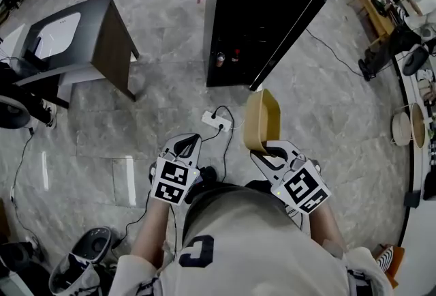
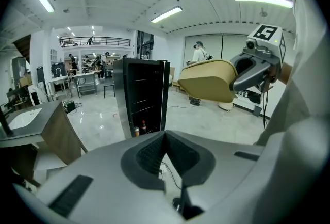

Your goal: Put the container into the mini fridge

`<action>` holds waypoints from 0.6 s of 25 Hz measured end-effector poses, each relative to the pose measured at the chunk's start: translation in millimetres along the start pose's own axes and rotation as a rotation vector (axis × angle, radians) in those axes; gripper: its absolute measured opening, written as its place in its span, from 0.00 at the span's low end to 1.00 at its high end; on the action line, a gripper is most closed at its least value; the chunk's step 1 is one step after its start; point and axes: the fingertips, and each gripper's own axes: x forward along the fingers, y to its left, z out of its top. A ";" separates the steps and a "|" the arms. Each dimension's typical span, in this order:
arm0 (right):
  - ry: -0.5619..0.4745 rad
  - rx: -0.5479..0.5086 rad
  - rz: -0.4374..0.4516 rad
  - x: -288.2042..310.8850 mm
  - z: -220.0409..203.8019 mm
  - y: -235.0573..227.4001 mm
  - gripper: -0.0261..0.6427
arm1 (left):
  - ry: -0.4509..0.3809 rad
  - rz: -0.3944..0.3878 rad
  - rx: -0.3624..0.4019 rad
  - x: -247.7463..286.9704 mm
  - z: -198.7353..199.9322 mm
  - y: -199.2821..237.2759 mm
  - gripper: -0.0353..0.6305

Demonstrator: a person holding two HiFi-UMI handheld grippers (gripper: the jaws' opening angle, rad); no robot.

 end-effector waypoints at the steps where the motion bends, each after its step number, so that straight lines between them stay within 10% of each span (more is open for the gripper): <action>1: 0.006 0.004 0.002 3.5 0.4 -2.8 0.11 | 0.008 0.010 0.004 2.0 1.4 4.5 0.14; 15: 0.036 -0.066 0.141 48.5 -5.2 -60.5 0.11 | 0.019 0.109 -0.057 37.2 53.2 36.8 0.14</action>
